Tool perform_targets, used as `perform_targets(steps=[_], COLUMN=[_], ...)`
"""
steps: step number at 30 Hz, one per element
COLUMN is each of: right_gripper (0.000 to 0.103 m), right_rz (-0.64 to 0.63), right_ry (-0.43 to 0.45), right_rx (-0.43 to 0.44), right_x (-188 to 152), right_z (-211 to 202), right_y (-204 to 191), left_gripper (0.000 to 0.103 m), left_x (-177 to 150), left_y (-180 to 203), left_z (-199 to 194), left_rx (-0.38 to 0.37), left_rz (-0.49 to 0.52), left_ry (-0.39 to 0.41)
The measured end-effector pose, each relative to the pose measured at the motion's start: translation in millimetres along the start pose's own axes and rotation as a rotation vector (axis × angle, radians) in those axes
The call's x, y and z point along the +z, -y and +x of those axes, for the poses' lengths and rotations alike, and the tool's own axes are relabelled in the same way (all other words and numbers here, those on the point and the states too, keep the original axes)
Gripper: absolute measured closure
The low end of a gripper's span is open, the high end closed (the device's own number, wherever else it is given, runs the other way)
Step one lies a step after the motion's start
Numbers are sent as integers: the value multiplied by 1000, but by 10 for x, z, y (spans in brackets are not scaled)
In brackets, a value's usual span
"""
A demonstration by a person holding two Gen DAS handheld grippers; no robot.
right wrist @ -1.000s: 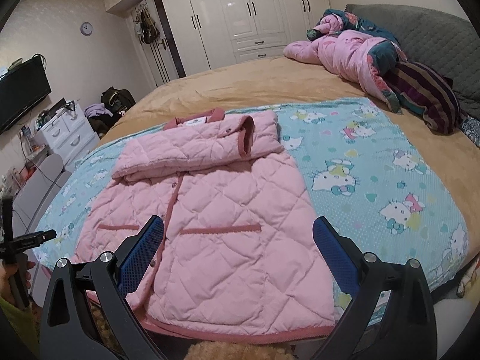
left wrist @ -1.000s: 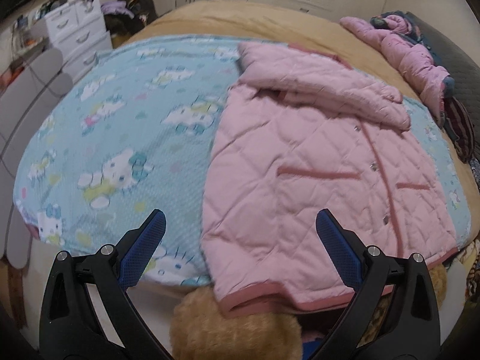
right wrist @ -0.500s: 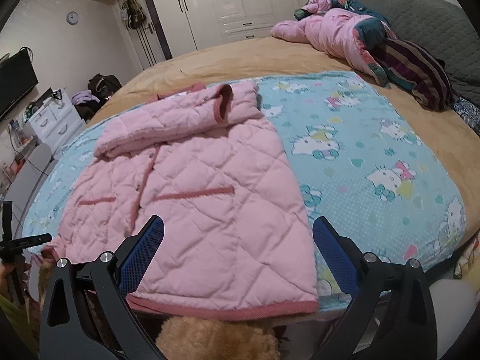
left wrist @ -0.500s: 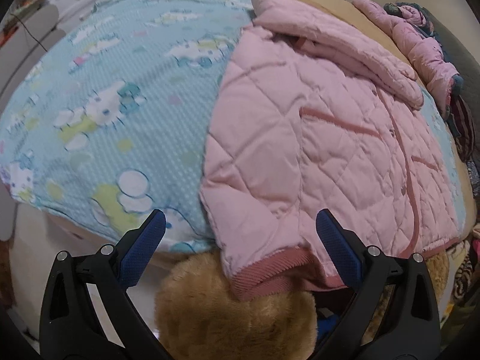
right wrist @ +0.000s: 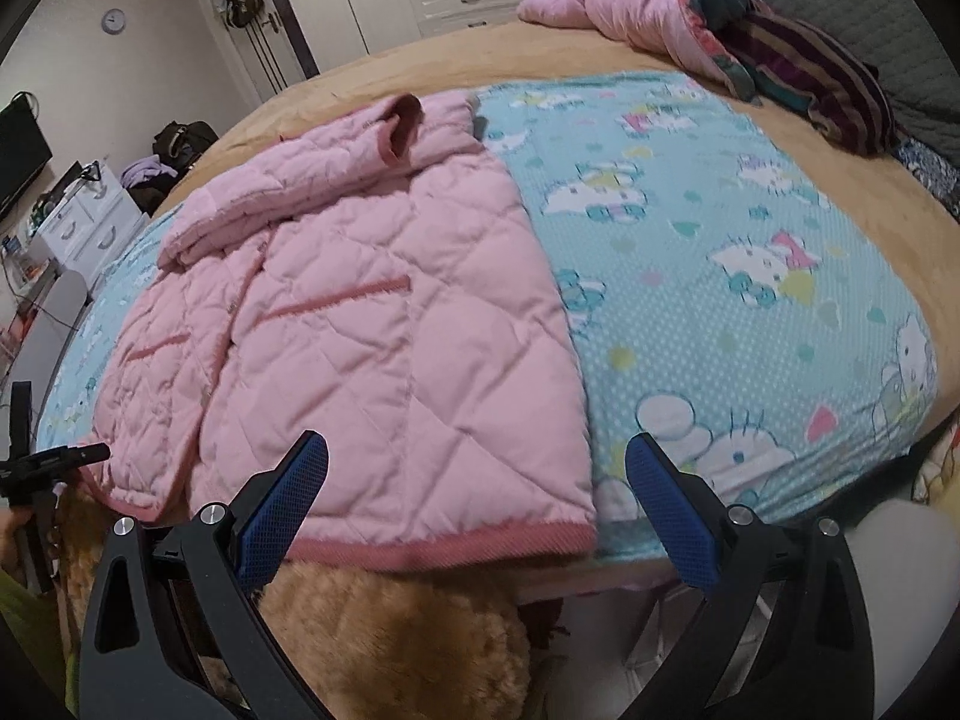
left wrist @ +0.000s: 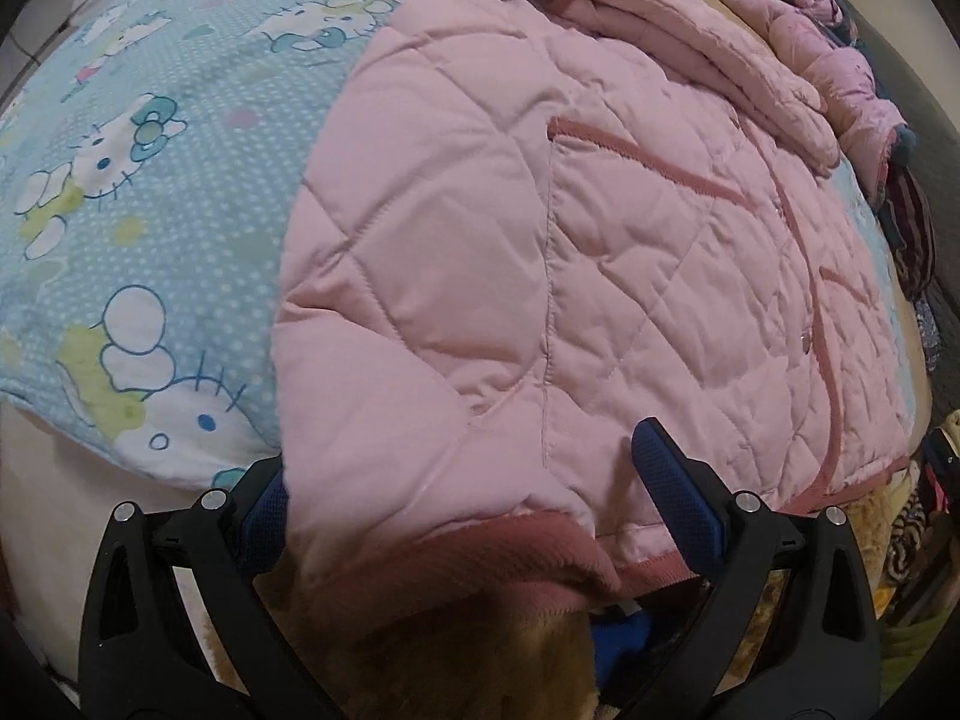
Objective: Fold large clothes
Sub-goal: 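Move both tools down to the jacket hem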
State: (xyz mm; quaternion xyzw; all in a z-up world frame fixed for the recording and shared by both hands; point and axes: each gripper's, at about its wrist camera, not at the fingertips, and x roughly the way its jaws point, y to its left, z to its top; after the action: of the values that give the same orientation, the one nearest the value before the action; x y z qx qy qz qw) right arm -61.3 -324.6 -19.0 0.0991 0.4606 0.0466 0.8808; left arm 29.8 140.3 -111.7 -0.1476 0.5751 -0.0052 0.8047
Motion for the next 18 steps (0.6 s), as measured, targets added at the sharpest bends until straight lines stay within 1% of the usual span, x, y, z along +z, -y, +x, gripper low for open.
perform_targets(steps=[4,8,12,14,17,18], right_gripper=[4,4,4,4,5,14], right_rz=[32,51,55,59,69,79], right_ry=[-58,-115,-158,-172,-178,-179], right_rx=[21,42,91,124,174,210], right_x=[-62,-114,-159,-169,-185,-193], right_z=[135,285,434,503,566,588], right_y=[134,208,219,213,201,203], left_gripper=[9,9,9,12,21,25], left_x=[18,21,20,16,8,2], left_y=[-49,-76,-43,-28,-29,-38], left_z=[-29,-60,-78,-89,-112,-120], left_rx=[-56,-87,-86,-84,-75,-72], left_rz=[-27,-35,-15,-9,0,2], left_ry=[27,49,63,70,81,85])
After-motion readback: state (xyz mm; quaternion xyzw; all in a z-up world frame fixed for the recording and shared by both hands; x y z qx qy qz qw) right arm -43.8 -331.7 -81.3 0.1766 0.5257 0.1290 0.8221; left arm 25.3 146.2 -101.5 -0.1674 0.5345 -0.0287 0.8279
